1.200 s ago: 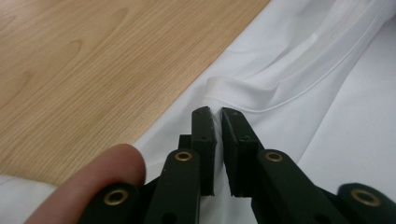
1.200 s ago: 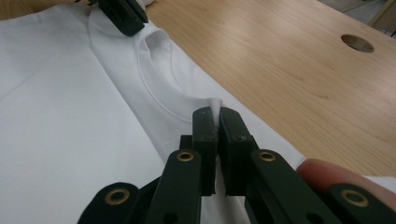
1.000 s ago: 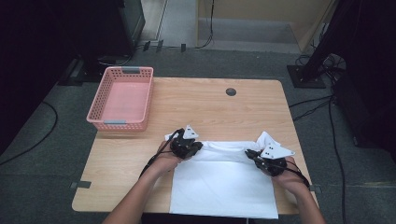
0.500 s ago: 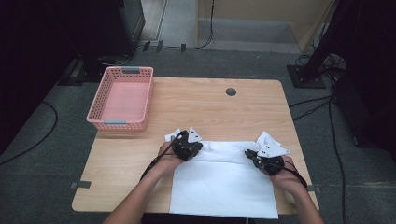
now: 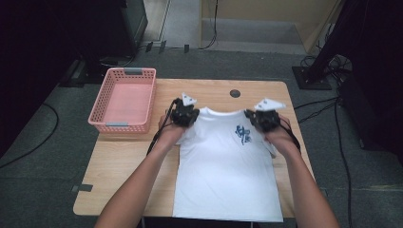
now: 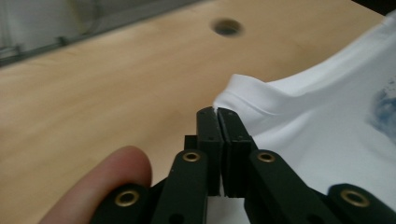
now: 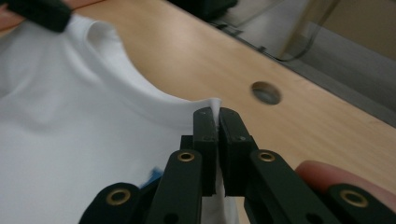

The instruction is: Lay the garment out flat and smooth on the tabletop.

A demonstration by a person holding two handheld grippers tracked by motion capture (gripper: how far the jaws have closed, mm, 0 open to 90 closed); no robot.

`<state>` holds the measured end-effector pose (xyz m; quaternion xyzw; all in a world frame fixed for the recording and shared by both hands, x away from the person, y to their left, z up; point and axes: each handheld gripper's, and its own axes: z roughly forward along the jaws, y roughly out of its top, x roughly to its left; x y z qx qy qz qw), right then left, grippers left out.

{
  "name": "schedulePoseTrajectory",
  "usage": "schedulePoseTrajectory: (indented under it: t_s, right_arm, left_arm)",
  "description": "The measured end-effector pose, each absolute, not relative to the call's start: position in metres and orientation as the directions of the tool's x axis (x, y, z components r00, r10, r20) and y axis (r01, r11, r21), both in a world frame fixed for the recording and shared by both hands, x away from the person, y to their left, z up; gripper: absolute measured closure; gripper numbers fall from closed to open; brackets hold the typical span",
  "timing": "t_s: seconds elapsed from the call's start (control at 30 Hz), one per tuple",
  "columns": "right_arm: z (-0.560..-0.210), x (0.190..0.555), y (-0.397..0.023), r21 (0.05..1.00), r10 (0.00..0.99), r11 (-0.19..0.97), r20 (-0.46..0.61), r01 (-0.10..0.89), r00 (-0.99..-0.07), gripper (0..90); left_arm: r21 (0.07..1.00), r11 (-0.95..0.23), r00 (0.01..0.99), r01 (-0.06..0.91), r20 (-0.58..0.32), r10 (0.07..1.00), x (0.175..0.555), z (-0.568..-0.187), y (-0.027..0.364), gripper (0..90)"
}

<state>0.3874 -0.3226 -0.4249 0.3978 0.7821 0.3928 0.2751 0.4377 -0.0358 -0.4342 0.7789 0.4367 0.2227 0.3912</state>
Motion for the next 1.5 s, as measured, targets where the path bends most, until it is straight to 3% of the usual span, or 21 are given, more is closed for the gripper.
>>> schedulePoseTrajectory:
  t_s: [0.07, 0.13, 0.23, 0.37, 0.6, 0.67, 0.73, 0.83, 1.03, 1.13, 1.3, 1.4, 1.5]
  right_arm:
    - [-0.423, 0.419, -0.322, 0.837, 0.91, 0.273, -0.065, 0.474, -0.408, 71.4]
    - [-0.424, 0.441, -0.324, 0.834, 0.953, 0.177, -0.012, 0.523, -0.304, 57.0]
    - [-0.428, 0.448, -0.327, 0.83, 0.97, 0.088, 0.053, 0.551, -0.236, 52.5]
    - [-0.441, 0.439, -0.335, 0.812, 0.962, 0.104, 0.064, 0.574, -0.264, 53.7]
    - [-0.466, 0.417, -0.373, 0.769, 0.962, 0.077, 0.109, 0.634, -0.249, 72.2]
    - [-0.471, 0.405, -0.382, 0.763, 0.951, 0.06, 0.151, 0.643, -0.268, 71.8]
    - [-0.475, 0.393, -0.385, 0.749, 0.931, 0.07, 0.188, 0.659, -0.313, 65.7]
    - [-0.484, 0.383, -0.377, 0.718, 0.925, 0.124, 0.167, 0.685, -0.342, 64.1]
    - [-0.495, 0.388, -0.37, 0.67, 0.928, 0.191, 0.115, 0.717, -0.354, 90.0]
    - [-0.492, 0.395, -0.382, 0.675, 0.943, 0.151, 0.119, 0.723, -0.309, 90.0]
    - [-0.49, 0.413, -0.41, 0.661, 0.979, 0.038, 0.124, 0.749, -0.16, 90.0]
    - [-0.496, 0.422, -0.421, 0.635, 0.99, 0.031, 0.09, 0.772, -0.113, 89.0]
    - [-0.504, 0.426, -0.429, 0.623, 0.995, 0.011, 0.07, 0.782, -0.07, 74.4]
  left_arm:
    - [0.788, -0.272, 0.404, 0.552, 0.033, 0.914, 0.46, -0.435, -0.039, 58.8]
    - [0.763, -0.216, 0.3, 0.609, 0.031, 0.953, 0.476, -0.437, -0.036, 42.7]
    - [0.761, -0.165, 0.291, 0.627, -0.033, 0.956, 0.477, -0.436, -0.029, 37.1]
    - [0.739, -0.237, 0.382, 0.631, -0.03, 0.924, 0.465, -0.445, -0.027, 35.5]
    - [0.705, -0.229, 0.443, 0.671, -0.134, 0.886, 0.445, -0.471, -0.005, 36.5]
    - [0.7, -0.237, 0.454, 0.674, -0.139, 0.88, 0.439, -0.477, 0.002, 36.6]
    - [0.698, -0.245, 0.46, 0.673, -0.134, 0.878, 0.436, -0.482, 0.009, 36.5]
    - [0.684, -0.243, 0.439, 0.688, -0.125, 0.89, 0.437, -0.487, 0.015, 36.9]
    - [0.683, -0.269, 0.401, 0.679, -0.038, 0.915, 0.439, -0.491, 0.018, 49.0]
    - [0.672, -0.293, 0.396, 0.68, 0.0, 0.918, 0.44, -0.495, 0.017, 50.8]
    - [0.656, -0.294, 0.378, 0.695, 0.015, 0.926, 0.444, -0.504, 0.015, 49.8]
    - [0.663, -0.288, 0.367, 0.691, 0.022, 0.93, 0.444, -0.505, 0.014, 49.7]
    - [0.664, -0.283, 0.372, 0.692, 0.009, 0.928, 0.445, -0.505, 0.015, 46.9]
